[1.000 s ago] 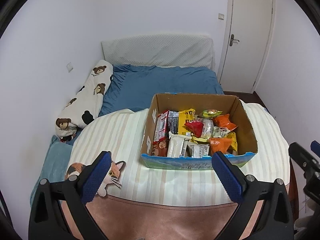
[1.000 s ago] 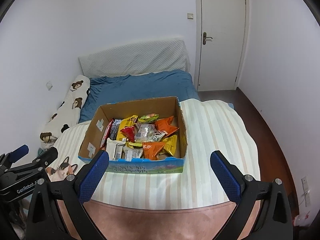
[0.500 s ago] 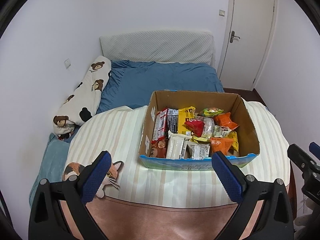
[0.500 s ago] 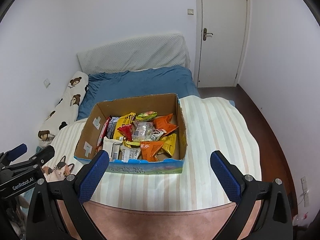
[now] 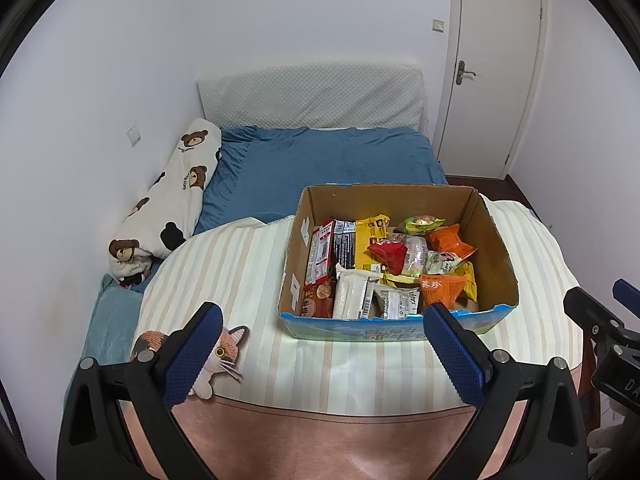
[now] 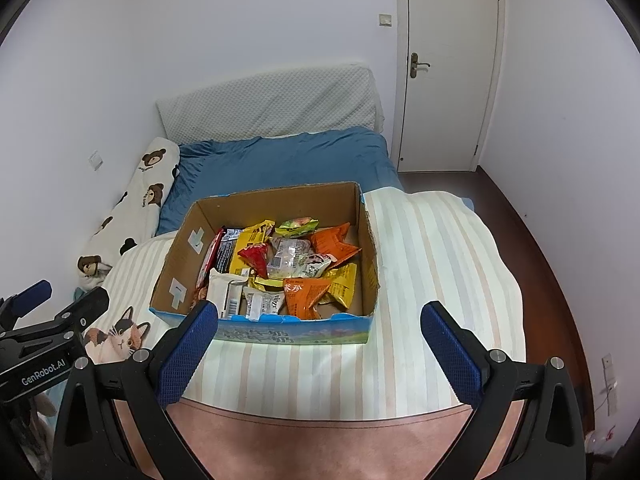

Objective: Organize snacks

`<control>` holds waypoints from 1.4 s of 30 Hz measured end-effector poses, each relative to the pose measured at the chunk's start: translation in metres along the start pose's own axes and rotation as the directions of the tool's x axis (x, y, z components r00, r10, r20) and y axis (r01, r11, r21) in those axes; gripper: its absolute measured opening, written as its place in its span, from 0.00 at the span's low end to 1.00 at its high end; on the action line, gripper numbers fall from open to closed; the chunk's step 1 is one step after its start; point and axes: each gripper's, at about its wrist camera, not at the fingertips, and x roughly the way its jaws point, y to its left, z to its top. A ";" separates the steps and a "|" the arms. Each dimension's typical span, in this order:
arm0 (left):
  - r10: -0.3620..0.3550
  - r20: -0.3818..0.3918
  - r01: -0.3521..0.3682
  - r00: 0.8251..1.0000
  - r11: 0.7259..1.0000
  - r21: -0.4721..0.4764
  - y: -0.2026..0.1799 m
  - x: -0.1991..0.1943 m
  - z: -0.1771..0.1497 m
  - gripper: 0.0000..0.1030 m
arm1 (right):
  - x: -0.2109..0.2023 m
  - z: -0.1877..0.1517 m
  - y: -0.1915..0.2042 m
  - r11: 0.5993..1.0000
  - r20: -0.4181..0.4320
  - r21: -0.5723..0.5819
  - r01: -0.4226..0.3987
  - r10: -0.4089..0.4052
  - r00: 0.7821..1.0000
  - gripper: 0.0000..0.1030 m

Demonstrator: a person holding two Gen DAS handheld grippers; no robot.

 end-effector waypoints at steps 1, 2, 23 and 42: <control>0.000 0.000 0.000 1.000 1.000 0.001 0.000 0.000 0.000 1.00 | 0.000 0.000 0.000 1.000 0.001 -0.001 0.001 -0.001 1.000 1.00; -0.001 0.000 0.001 1.000 1.000 0.003 0.000 0.000 0.000 1.00 | 0.000 0.000 0.000 1.000 0.001 0.003 0.002 -0.002 1.000 1.00; -0.007 0.027 0.006 1.000 0.999 0.041 -0.009 -0.008 -0.001 1.00 | -0.006 -0.002 -0.003 1.000 0.001 -0.002 -0.001 0.001 1.000 1.00; -0.017 0.032 0.015 0.999 0.999 0.045 -0.010 -0.013 0.000 1.00 | -0.013 0.002 -0.003 1.000 0.006 0.002 -0.007 0.007 1.000 1.00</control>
